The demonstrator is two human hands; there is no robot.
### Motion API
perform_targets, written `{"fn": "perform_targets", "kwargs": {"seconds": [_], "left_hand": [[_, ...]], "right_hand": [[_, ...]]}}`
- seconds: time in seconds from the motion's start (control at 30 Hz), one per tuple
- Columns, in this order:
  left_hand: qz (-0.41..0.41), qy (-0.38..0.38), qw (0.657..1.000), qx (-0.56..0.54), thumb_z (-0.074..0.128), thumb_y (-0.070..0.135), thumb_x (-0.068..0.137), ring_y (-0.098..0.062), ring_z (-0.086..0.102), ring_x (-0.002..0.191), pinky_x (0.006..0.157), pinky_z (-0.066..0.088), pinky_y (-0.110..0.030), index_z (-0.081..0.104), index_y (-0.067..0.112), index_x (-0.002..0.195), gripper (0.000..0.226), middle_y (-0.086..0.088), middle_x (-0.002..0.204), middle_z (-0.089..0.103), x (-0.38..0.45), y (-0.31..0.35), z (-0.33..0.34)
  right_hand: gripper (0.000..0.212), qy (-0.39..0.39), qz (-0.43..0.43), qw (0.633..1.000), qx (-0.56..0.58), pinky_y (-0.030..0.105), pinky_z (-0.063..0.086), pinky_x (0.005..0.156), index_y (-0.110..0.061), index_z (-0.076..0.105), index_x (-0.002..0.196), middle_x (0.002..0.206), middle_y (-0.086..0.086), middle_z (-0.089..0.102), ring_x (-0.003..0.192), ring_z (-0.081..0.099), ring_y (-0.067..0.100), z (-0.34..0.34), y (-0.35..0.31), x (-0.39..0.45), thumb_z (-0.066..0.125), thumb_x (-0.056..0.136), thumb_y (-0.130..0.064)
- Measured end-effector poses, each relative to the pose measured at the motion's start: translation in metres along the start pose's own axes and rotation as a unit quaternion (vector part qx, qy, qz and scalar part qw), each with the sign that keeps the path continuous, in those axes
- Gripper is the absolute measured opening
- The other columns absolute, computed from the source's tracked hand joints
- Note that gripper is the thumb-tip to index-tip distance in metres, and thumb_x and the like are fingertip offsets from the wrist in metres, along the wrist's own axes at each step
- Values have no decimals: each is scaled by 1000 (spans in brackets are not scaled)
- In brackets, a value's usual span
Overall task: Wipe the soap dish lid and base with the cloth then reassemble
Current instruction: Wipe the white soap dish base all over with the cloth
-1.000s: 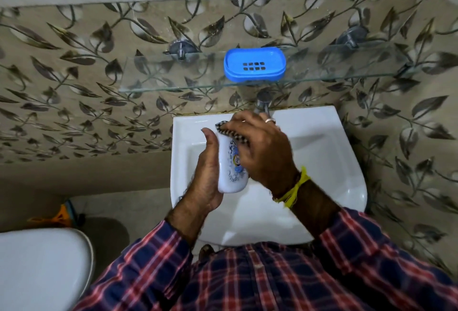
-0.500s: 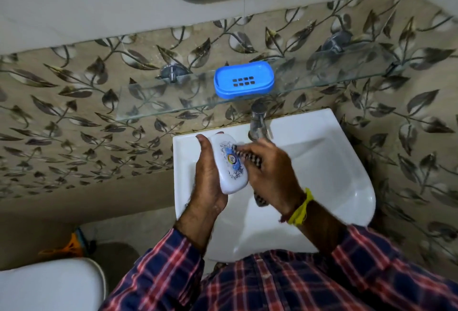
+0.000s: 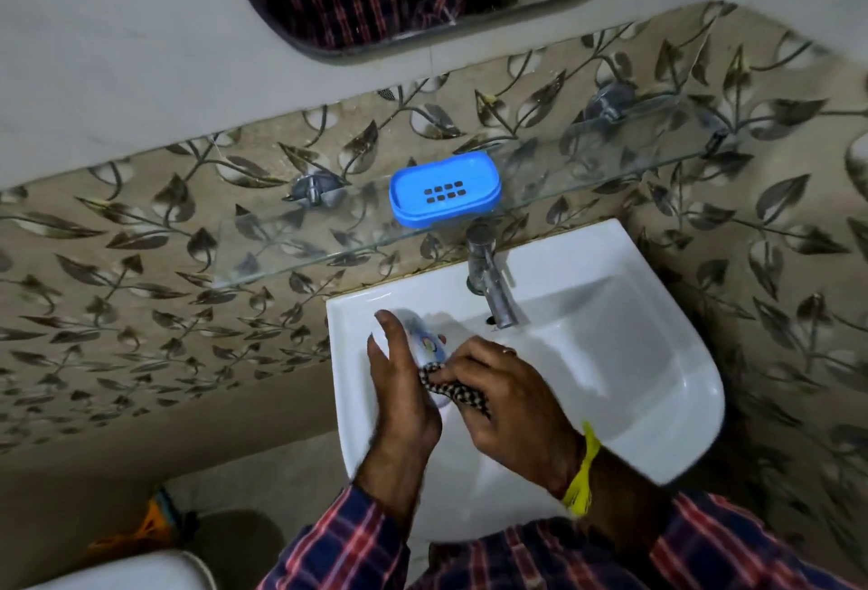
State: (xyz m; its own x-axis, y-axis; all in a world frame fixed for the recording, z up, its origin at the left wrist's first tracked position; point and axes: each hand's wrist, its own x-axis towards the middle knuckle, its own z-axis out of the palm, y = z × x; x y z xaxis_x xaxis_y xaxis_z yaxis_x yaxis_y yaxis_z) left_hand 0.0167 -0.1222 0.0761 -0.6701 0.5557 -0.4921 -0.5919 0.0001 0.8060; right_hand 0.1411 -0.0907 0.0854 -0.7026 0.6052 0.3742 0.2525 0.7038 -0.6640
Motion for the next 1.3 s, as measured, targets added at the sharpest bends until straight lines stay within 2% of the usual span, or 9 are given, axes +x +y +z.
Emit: {"fn": "perform_targets", "kwargs": {"seconds": [0.07, 0.17, 0.23, 0.33, 0.5, 0.83, 1.03, 1.13, 1.3], "left_hand": [[13, -3, 1000, 23, 75, 43, 84, -26, 68, 82, 70, 59, -37, 61, 11, 108, 42, -13, 92, 68, 0, -4, -11], [-13, 4, 999, 50, 80, 14, 78, -39, 69, 103, 86, 59, -47, 61, 10, 123, 48, -21, 113, 70, -1, -12, -23], [7, 12, 996, 83, 72, 8, 87, -33, 70, 103, 85, 59, -44, 62, 17, 121, 37, -13, 110, 72, -4, -16, -24], [86, 4, 985, 151, 67, 9, 92, -26, 66, 111, 97, 55, -45, 60, 19, 125, 35, -5, 119, 69, -10, -17, -20], [107, 31, 980, 168, 72, 40, 80, -23, 63, 119, 104, 51, -48, 56, 17, 137, 64, -4, 131, 65, -15, -22, -29], [75, 98, 987, 107, 73, 21, 85, -21, 68, 108, 97, 56, -45, 63, 15, 125, 41, -5, 118, 71, -8, -11, -63], [58, 118, 988, 76, 70, 11, 91, -15, 72, 90, 69, 60, -26, 66, 24, 111, 25, 5, 97, 74, -7, 2, -96], [53, 127, 988, 70, 71, 13, 90, -15, 74, 86, 66, 60, -28, 66, 27, 108, 23, 6, 94, 76, -7, 10, -111], [65, 147, 985, 63, 71, 15, 90, -16, 73, 89, 76, 62, -39, 66, 27, 109, 23, 2, 99, 75, -3, 24, -128]], "right_hand": [[28, 11, 39, 999, 31, 32, 53, 81, -21, 70, 102, 98, -6, 67, 92, 65, 15, -5, 10, -1, 64, 81, -4], [15, 50, 184, 974, 126, 36, 56, 80, -19, 66, 91, 90, -8, 71, 87, 67, 6, -12, 24, -3, 76, 82, -14], [16, 69, 222, 962, 143, 36, 57, 84, -16, 67, 87, 91, -3, 71, 88, 68, 9, -12, 34, -3, 81, 79, -13], [22, 109, 229, 958, 136, 25, 50, 96, -17, 72, 86, 99, 8, 63, 98, 65, 16, -12, 42, -4, 86, 71, -7], [15, 125, 292, 935, 156, 41, 60, 78, -20, 73, 81, 81, 0, 74, 80, 71, 17, -18, 43, -16, 86, 74, -14], [28, 101, 349, 932, 8, 39, 59, 63, -19, 60, 79, 77, -5, 69, 75, 69, 16, -23, 39, -13, 79, 79, -40], [21, 86, 464, 868, 153, 30, 56, 62, -11, 62, 96, 85, 3, 70, 82, 70, 21, 7, 37, 5, 71, 89, -28], [20, 70, 496, 833, 236, 24, 54, 55, -8, 62, 106, 96, 8, 69, 82, 67, 16, 31, 35, 25, 65, 95, -24], [22, 24, 430, 863, 262, 36, 59, 78, -6, 65, 103, 99, 9, 71, 88, 69, 21, 79, 35, 93, 61, 97, -27]]}}
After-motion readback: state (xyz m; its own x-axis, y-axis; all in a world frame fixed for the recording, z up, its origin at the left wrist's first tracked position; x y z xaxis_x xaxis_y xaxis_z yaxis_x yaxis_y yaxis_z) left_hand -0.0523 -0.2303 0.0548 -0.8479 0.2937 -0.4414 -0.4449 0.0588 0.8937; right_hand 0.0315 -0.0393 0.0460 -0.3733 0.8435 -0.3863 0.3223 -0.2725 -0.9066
